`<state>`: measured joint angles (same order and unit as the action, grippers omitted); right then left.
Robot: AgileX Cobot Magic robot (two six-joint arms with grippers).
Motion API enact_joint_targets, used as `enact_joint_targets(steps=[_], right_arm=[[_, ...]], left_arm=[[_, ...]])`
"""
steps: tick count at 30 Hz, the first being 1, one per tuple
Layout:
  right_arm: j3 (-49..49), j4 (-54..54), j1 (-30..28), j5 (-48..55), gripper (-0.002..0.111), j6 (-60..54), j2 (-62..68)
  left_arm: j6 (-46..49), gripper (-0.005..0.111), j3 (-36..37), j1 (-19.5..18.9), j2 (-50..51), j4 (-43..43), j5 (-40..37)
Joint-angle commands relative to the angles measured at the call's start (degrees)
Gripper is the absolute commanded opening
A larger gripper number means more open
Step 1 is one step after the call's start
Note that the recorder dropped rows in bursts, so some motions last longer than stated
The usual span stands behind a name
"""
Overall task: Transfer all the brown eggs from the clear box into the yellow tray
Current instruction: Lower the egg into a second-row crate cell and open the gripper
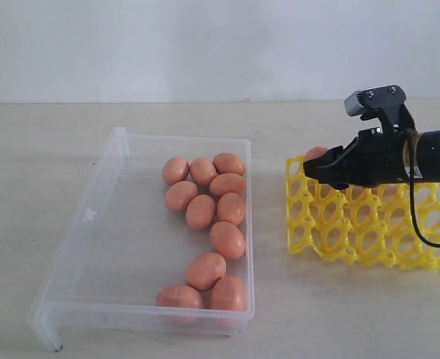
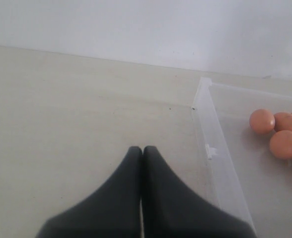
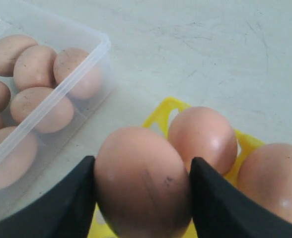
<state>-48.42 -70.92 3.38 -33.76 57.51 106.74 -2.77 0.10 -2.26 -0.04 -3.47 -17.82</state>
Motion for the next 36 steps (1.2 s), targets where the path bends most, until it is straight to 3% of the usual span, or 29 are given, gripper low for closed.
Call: enact_joint_targets(steps=[1, 7, 13, 28, 34, 36], right_arm=[[-0.3, 0.8, -0.1, -0.4, 0.049, -0.5, -0.1], [-0.3, 1.5, -0.1, -0.4, 0.051, -0.5, -0.1], [-0.3, 1.7, -0.1, -0.4, 0.065, -0.5, -0.1], [-0.3, 4.3, -0.1, -2.1, 0.065, -0.5, -0.5], [-1.6, 5.8, -0.1, -4.8, 0.065, 0.5, -6.3], [-2.8, 5.8, 0.0, -5.4, 0.065, 5.4, -9.4]], left_arm=[[0.0, -0.004, -0.1, 0.2, 0.0, -0.1, 0.4], [0.0, -0.004, -0.1, 0.2, 0.0, -0.1, 0.4], [0.0, -0.004, -0.1, 0.2, 0.0, -0.1, 0.4], [0.0, -0.004, -0.1, 0.2, 0.0, -0.1, 0.5], [0.0, -0.004, -0.1, 0.2, 0.0, -0.1, 0.5], [0.0, -0.004, -0.1, 0.2, 0.0, -0.1, 0.5]])
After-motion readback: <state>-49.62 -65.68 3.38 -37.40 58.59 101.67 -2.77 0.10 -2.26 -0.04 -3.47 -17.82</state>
